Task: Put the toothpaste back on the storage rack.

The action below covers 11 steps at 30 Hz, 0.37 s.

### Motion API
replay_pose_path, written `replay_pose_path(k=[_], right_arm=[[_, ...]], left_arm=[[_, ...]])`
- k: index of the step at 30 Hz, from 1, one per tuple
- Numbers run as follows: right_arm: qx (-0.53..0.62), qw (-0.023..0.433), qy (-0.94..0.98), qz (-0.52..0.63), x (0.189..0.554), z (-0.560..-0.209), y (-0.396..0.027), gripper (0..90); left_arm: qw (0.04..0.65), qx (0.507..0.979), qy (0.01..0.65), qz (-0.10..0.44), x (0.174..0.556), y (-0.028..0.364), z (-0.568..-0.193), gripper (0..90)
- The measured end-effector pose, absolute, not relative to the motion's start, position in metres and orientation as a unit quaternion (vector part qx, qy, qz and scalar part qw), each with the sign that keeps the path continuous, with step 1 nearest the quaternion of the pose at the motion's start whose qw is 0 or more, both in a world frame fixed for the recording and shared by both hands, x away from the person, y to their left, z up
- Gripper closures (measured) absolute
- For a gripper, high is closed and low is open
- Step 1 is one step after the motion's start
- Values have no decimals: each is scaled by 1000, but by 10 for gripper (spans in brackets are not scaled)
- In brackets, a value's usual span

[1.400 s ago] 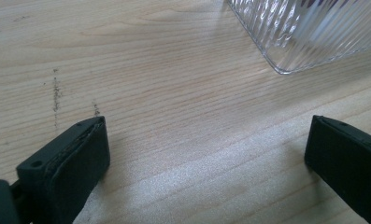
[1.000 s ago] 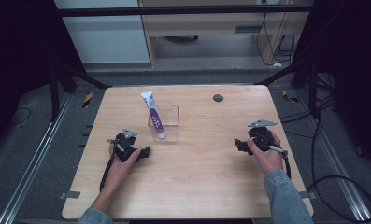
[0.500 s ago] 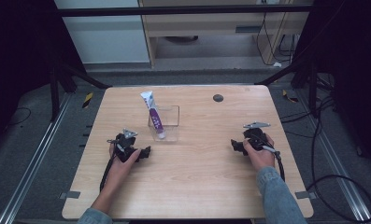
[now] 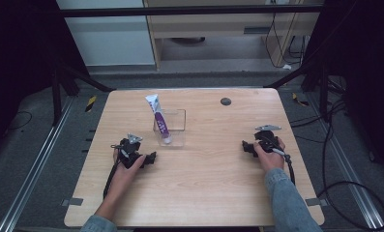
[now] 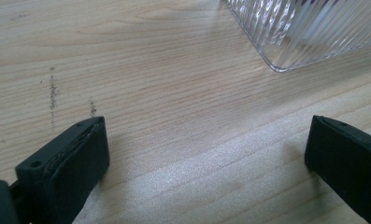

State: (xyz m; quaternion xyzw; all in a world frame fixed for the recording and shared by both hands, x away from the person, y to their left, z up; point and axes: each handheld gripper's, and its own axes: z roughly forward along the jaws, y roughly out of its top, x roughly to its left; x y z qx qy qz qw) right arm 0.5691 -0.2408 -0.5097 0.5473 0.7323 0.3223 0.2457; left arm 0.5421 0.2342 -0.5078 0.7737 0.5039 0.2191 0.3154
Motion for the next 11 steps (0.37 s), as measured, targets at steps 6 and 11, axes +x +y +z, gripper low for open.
replay_pose_path(k=[6,11], right_arm=[[548,242,735,319,568,-511,-236,26],[580,248,713,305,564,-512,-231,3]], left_arm=[[317,774,503,219,543,234,-508,0],[318,774,502,219,543,234,-508,0]])
